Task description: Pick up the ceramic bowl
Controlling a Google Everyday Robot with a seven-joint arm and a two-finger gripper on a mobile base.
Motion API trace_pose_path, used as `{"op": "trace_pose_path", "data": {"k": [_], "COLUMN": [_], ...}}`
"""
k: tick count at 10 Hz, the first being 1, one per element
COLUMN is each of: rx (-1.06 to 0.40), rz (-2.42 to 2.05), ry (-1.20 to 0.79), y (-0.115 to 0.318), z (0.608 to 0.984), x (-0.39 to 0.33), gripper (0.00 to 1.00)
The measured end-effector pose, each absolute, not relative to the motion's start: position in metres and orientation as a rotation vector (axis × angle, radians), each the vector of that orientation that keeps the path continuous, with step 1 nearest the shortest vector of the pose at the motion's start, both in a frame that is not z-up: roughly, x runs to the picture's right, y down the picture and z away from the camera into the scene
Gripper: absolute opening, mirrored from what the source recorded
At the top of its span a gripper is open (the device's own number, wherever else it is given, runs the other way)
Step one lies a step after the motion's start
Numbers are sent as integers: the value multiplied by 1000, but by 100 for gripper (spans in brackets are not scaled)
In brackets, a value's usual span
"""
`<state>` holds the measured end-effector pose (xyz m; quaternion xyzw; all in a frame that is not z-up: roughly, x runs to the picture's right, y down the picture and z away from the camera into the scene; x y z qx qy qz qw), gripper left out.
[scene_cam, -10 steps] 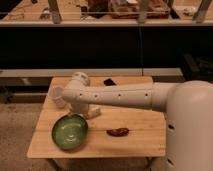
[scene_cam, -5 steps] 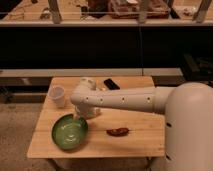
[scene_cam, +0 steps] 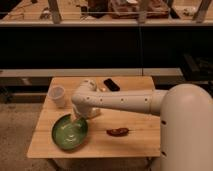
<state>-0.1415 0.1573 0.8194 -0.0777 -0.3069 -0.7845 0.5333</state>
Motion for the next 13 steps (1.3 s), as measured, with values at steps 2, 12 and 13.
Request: {"op": "trace_pose_path", "data": {"k": [2,12,13], "rx": [-208,-235,-232], "rz": [-1872,-1821,-1819], "ry": [-777,-801,-796], "y": [166,174,168], "z": [831,845,840], "x": [-147,-139,-137], "gripper": [65,37,29]}}
